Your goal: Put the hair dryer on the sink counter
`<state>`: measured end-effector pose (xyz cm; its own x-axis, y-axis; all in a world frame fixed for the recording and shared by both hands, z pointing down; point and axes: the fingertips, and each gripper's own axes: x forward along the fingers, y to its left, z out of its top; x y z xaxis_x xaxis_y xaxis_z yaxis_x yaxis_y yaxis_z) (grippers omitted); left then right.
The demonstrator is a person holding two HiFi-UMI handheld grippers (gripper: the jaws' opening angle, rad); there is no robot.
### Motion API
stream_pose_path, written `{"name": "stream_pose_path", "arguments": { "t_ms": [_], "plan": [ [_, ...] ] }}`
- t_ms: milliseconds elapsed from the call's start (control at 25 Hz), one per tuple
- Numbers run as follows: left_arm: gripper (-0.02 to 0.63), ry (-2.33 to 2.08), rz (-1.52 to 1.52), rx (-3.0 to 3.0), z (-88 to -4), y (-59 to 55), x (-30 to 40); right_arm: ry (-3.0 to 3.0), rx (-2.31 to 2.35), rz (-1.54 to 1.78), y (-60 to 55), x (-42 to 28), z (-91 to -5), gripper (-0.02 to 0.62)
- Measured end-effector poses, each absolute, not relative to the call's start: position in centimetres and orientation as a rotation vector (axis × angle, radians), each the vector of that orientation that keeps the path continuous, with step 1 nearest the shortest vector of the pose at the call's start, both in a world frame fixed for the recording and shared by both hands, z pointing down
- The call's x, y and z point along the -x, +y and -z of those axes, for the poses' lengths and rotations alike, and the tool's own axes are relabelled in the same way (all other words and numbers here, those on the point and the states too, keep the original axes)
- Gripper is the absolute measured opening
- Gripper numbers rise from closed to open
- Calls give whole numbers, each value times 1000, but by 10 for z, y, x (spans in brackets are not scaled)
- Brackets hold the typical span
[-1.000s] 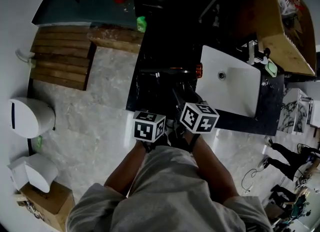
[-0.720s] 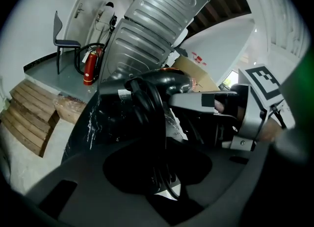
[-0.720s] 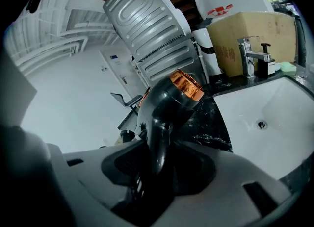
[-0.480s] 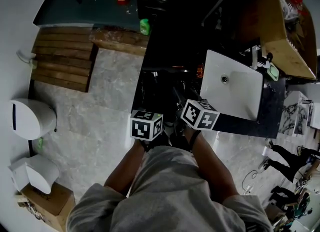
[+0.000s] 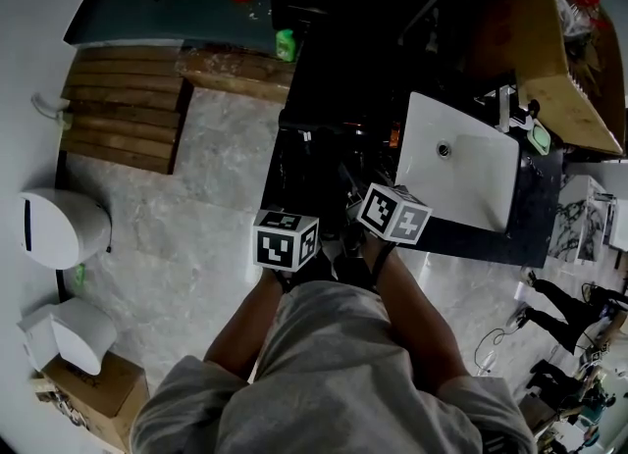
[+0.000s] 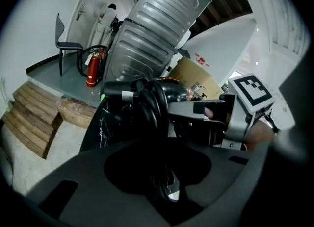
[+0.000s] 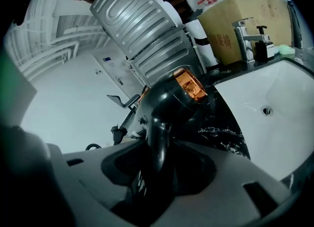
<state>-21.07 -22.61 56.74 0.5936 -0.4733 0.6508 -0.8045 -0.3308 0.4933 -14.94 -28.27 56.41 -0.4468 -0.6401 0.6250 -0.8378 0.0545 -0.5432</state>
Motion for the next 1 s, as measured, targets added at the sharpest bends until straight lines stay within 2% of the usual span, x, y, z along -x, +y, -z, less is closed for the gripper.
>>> {"name": "stream_pose_path", "arguments": {
  "t_ms": [1000],
  "plan": [
    [118,-1012,-498,-1965,-568,-225,217,-2030,-1509,-1447,-281,147,-588,184]
  ]
}}
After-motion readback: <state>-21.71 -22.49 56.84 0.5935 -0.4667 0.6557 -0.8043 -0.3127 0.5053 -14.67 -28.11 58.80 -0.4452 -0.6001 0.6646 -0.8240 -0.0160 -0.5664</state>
